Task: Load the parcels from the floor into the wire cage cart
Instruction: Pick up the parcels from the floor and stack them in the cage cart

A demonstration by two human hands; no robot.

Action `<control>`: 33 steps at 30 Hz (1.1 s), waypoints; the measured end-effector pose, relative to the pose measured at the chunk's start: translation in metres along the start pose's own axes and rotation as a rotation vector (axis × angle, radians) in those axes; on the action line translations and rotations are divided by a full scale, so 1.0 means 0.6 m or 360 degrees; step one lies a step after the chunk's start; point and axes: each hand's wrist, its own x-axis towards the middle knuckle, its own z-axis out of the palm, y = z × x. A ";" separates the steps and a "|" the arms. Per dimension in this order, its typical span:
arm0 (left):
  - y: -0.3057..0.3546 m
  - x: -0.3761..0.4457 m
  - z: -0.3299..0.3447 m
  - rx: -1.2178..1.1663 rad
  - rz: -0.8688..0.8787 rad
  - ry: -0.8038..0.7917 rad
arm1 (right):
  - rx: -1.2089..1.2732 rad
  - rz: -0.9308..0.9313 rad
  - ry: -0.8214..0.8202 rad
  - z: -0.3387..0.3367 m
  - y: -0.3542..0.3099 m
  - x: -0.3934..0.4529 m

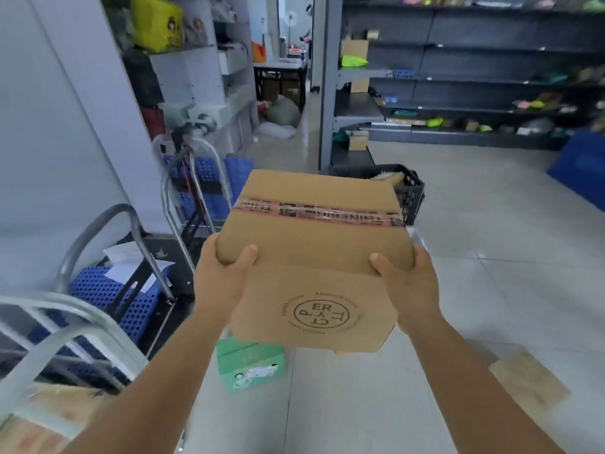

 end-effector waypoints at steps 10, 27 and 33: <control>0.148 -0.139 -0.233 -0.0061 0.0188 0.0540 | 0.0128 -0.0416 -0.0447 0.010 -0.178 -0.147; 0.155 -0.417 -0.763 -0.0150 0.0273 0.1423 | 0.0445 -0.0766 -0.1379 0.230 -0.335 -0.610; 0.096 -0.562 -0.935 -0.0127 0.0193 0.1654 | 0.0414 -0.0744 -0.1719 0.294 -0.311 -0.826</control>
